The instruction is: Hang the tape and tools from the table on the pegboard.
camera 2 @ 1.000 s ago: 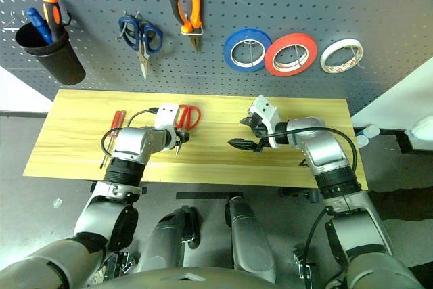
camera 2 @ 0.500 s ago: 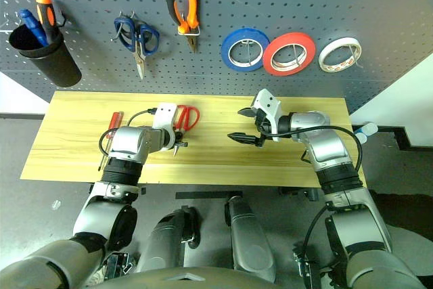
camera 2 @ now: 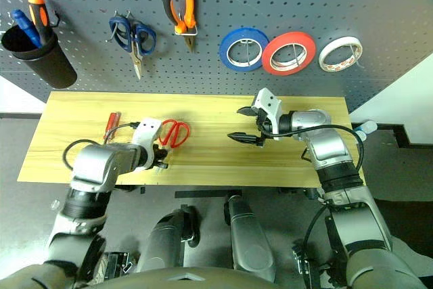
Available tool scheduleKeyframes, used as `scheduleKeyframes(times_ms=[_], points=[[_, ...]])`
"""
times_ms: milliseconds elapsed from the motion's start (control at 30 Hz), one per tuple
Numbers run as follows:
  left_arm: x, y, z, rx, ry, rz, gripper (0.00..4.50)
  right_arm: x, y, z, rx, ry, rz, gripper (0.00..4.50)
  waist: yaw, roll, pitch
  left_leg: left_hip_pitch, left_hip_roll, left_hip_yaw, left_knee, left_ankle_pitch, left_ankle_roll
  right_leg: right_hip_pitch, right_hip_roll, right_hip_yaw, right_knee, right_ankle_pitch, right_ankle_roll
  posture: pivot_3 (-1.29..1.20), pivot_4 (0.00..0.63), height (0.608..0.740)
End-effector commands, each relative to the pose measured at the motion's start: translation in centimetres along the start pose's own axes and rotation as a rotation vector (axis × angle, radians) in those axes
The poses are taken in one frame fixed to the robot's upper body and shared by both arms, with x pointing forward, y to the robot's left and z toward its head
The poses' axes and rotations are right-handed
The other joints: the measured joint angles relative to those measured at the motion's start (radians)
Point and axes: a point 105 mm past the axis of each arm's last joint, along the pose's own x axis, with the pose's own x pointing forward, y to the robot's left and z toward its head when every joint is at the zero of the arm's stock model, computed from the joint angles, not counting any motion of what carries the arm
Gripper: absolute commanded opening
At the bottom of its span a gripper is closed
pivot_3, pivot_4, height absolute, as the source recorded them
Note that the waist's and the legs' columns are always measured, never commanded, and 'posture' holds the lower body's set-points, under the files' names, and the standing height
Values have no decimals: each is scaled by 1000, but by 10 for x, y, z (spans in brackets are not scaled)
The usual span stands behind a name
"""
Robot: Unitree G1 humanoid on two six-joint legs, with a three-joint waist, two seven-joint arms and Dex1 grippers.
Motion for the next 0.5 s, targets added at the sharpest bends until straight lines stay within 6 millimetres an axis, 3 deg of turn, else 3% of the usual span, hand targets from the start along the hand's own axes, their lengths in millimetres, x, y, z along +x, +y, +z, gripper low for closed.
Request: scheduleKeyframes(times_ms=[33,200,333,500], points=[[-18,-13,12,84,-136,-48,271,-12,-4,22,-34,-76,20,4500,3,0,-1,-1,0,0,0,0,0,-1,0,0,0,0,0,-78,244,734],[-32,-1,2,146,-279,5,271,-21,-4,34,-43,-105,51,4500,4,-1,-4,-11,-1,0,3,0,1,-10,-1,-1,0,2,-2,-76,224,734],[-43,-4,-2,195,-389,-36,271,-27,-7,39,-57,-105,44,4500,2,-2,-8,-12,0,0,3,0,1,-12,-1,-1,0,2,-3,-73,213,734],[-61,-5,7,214,-535,-47,271,-35,-8,52,-55,-146,61,4500,3,-5,-24,-12,0,0,3,0,1,-12,0,-1,0,2,-3,-71,198,734]])
